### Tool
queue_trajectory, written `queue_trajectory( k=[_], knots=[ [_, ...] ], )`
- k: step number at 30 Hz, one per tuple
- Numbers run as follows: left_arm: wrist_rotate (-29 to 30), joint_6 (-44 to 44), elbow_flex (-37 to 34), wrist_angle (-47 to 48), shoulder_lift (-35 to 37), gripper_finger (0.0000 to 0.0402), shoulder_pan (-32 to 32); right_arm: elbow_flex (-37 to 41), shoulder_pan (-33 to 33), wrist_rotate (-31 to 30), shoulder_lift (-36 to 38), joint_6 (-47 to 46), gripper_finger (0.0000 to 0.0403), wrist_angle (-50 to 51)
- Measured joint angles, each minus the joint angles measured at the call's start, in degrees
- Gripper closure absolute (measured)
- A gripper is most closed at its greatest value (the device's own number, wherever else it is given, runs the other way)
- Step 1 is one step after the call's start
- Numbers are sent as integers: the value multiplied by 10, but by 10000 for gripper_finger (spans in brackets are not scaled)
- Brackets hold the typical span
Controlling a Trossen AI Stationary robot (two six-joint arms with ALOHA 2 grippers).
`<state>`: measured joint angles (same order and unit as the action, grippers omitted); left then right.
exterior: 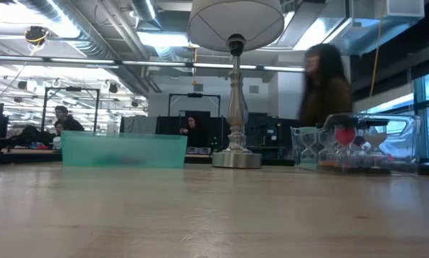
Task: Pick & Place Office items
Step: Put the green charger adapter into the gray bin
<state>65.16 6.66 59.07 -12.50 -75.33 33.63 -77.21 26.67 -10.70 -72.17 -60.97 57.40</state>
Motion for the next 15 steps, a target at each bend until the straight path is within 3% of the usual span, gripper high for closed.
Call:
queue_trajectory(
  k=[8, 15],
  knots=[
    [14, 0, 0, 7, 0, 175, 0, 0, 108, -3, -30, -198, 246, 166],
    [15, 0, 0, 7, 0, 176, -4, 0, 159, 13, -59, -283, 246, 178]
  ],
)
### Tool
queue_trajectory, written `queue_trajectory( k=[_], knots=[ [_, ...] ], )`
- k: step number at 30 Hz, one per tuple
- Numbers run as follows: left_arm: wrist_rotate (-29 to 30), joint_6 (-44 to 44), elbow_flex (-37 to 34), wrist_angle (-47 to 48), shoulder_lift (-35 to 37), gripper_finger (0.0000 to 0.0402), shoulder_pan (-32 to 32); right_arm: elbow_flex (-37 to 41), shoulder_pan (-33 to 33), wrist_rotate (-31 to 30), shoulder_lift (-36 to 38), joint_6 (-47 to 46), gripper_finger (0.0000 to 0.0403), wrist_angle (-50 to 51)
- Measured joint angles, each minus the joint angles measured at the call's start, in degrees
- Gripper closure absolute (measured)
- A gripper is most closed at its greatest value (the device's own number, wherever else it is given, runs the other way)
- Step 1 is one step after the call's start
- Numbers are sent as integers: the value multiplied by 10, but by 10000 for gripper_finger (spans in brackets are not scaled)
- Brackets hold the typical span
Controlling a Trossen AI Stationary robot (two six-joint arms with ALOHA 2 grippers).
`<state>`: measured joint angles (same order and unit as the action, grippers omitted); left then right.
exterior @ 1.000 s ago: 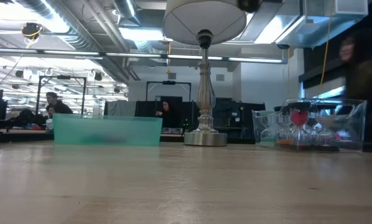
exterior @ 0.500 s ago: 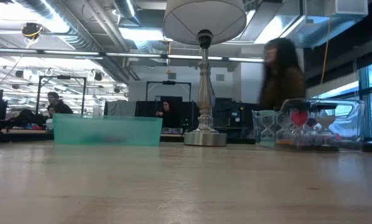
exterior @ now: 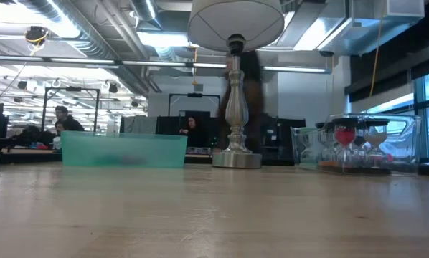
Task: Pick & Place Office items
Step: Put the green charger adapter into the gray bin
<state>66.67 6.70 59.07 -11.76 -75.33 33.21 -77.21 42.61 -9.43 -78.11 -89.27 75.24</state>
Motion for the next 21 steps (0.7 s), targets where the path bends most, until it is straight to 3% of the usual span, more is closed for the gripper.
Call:
queue_trajectory(
  k=[5, 10, 16, 21],
  knots=[
    [0, 0, 0, -2, 0, 176, 0, 4, 25, 35, -29, -51, 246, 42],
    [4, 0, -1, -10, 5, 176, 7, 76, 42, 110, -41, -114, 246, 36],
    [11, 9, -1, -12, 16, 176, 12, 178, 56, 192, -41, -143, 246, -78],
    [15, 15, -1, -13, 17, 176, 12, 217, 56, 195, -40, -145, 246, -148]
  ],
)
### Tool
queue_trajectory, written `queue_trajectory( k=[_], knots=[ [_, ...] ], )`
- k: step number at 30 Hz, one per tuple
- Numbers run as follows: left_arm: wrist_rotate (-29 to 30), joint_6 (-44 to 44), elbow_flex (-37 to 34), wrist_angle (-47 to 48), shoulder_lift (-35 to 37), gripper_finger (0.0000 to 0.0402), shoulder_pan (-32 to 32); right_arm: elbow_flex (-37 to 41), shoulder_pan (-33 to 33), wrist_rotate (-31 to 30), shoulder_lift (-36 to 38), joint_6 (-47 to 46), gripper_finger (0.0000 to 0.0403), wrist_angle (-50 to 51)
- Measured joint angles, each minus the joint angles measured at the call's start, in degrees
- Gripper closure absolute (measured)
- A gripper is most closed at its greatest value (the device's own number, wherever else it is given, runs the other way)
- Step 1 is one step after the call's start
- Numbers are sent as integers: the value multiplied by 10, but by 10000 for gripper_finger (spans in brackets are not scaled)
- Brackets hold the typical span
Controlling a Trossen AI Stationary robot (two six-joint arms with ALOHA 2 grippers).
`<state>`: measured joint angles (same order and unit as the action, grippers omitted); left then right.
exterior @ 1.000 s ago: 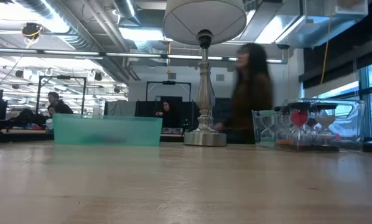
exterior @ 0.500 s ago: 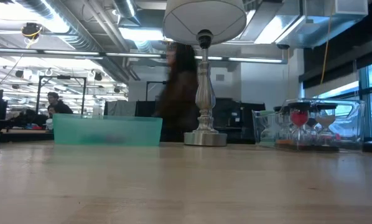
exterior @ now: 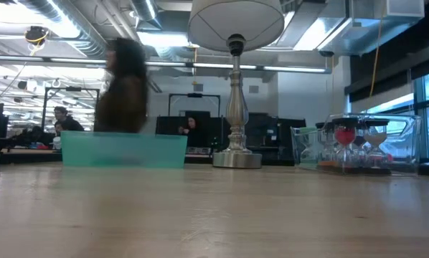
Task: Pick & Place Office items
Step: Put the green charger adapter into the gray bin, then return to Home Position
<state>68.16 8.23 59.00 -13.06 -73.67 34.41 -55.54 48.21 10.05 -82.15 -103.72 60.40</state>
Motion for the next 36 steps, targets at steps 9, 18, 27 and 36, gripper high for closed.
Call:
queue_trajectory(
  k=[9, 18, 27, 36],
  knots=[
    [0, -1, 0, 0, 0, 176, 0, 28, -3, -49, 0, 3, 234, -3],
    [0, 0, 0, 0, 0, 176, 0, 28, -3, -63, 0, 20, 152, -4],
    [-1, 0, 0, 0, 0, 176, 0, -4, -5, -51, 35, 64, 107, 4],
    [-17, 12, 0, -4, 0, 176, 0, -148, -5, -226, 53, 245, 125, 33]
  ],
)
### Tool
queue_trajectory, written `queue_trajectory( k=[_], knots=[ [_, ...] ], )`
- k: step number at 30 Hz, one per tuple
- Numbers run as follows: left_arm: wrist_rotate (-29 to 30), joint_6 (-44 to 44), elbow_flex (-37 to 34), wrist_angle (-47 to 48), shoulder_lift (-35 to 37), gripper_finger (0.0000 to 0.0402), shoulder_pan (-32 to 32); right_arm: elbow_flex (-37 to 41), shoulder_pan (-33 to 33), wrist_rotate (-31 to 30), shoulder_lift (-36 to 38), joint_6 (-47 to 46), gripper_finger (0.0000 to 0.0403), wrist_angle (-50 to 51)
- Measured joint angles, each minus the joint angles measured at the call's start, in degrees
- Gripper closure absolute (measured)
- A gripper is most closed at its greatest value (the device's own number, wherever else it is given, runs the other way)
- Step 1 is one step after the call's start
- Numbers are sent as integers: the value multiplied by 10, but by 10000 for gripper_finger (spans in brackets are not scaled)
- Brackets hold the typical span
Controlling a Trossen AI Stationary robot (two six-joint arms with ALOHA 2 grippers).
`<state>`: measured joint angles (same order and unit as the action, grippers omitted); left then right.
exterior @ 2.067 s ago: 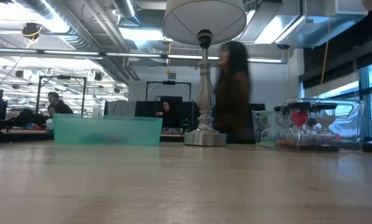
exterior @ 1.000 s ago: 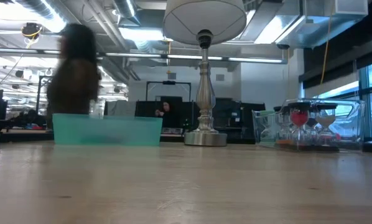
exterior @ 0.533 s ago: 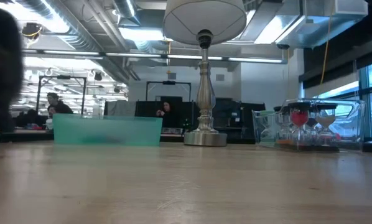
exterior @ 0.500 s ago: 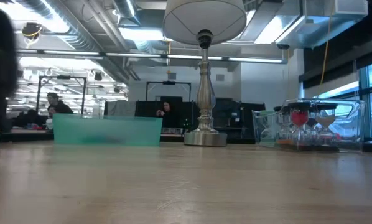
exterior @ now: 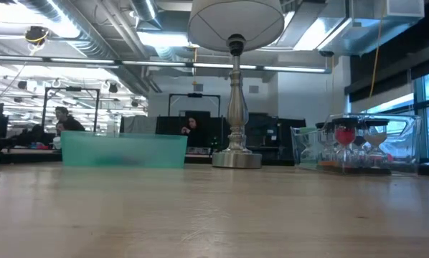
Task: Pick & Place Office items
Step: Return to Home Position
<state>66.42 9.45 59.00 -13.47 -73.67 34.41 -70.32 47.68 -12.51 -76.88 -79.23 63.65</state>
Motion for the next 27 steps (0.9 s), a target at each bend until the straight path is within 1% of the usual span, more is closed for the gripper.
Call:
queue_trajectory(
  k=[2, 4, 5, 7, 10, 12, 15, 17, 19, 22, 25, 27],
  knots=[
    [5, 23, 0, 6, 0, 176, 0, -31, 0, -72, 0, 25, 128, 12],
    [12, 63, 0, 15, 0, 176, -4, -58, 0, -142, 0, 84, 128, 17],
    [14, 84, 0, 21, 0, 176, -6, -70, 0, -162, 0, 121, 129, 17],
    [13, 105, 0, 29, 0, 176, -9, -90, 0, -184, 0, 190, 129, 15],
    [0, 105, 0, 30, 0, 176, -9, -96, -1, -214, 0, 258, 129, 16],
    [-4, 90, 0, 30, 0, 176, -9, -96, -2, -238, 0, 275, 129, 16],
    [6, 66, 0, 14, 2, 176, -8, -96, -6, -259, 0, 290, 129, 16],
    [-1, 44, 0, 9, 13, 176, -8, -96, -11, -278, 0, 304, 129, 17],
    [-20, 33, 0, 14, 30, 175, -8, -96, -16, -302, 3, 304, 129, 24],
    [-70, 10, 0, 46, 66, 176, -8, -96, -28, -324, 15, 304, 129, 52],
    [-133, -54, 1, 122, 116, 175, -11, -83, -42, -347, 40, 299, 129, 72],
    [-178, -105, 1, 190, 149, 176, -18, -65, -54, -361, 64, 292, 129, 74]
  ],
)
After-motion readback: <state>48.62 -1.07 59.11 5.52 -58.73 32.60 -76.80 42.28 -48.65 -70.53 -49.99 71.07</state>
